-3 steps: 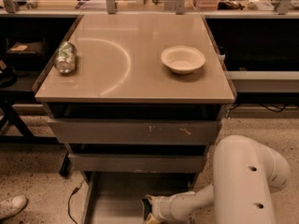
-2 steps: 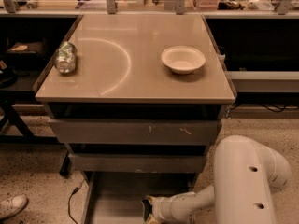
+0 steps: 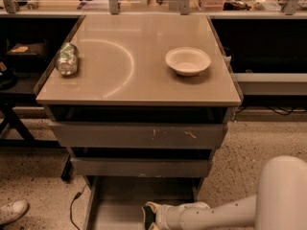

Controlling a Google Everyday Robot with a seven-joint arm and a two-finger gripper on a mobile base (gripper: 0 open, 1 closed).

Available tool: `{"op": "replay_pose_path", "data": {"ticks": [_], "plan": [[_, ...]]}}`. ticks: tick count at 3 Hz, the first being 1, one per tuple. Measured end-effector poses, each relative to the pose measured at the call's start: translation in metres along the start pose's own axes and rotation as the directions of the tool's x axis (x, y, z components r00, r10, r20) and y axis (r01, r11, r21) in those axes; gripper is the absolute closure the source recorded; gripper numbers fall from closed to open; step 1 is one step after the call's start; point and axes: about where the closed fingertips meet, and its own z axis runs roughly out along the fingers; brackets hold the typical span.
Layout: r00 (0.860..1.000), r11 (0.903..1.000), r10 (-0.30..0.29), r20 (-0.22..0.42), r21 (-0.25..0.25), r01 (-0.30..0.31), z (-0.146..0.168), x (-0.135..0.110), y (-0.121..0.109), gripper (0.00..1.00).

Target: Pick sponge from bottom drawer and place on counter

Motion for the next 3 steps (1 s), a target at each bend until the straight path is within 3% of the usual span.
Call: {"op": "replay_pose_path", "data": {"ticks": [1, 2, 3], "plan": [[0.998, 0.9989, -0.045, 0.043, 0.012, 0.045, -0.02, -0.038, -0.005, 1.0], [0.998, 0.9989, -0.045, 0.043, 0.012, 0.045, -0.02, -0.038, -0.005, 1.0], [0.996, 0.9966, -0.082, 0.043, 0.015, 0.081, -0.034, -0.061, -0.016, 1.0]]}}
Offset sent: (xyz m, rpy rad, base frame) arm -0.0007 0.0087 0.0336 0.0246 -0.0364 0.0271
